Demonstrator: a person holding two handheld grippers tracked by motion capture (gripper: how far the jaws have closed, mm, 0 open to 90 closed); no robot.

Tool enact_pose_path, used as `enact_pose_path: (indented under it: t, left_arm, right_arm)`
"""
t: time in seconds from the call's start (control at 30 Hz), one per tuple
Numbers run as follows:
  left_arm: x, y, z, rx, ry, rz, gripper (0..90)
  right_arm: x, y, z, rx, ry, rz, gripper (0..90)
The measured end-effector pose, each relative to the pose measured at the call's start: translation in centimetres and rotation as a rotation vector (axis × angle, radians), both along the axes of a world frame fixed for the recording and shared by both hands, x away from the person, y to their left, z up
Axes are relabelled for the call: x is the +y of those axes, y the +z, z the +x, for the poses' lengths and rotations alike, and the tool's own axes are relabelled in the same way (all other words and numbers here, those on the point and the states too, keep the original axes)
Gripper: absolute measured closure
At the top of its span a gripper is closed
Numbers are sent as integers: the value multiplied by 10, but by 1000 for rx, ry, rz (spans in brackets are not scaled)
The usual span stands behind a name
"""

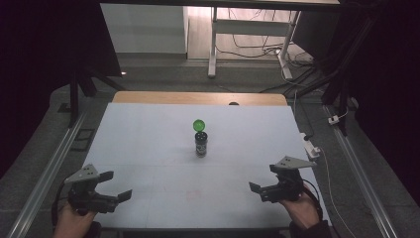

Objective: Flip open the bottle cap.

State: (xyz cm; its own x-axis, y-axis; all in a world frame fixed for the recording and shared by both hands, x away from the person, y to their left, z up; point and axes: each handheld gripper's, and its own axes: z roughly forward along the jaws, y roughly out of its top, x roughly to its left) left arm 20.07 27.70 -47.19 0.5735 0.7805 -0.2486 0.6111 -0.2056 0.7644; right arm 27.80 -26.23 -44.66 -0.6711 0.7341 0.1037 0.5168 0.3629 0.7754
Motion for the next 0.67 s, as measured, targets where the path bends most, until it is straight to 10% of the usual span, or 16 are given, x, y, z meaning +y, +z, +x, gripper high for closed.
enact_pose_path:
  t: [0.67]
  left_arm:
    - [15,-8,-10,53,66,67,0]
  right_arm:
    - [-40,-12,-24,39,-129,-58,0]
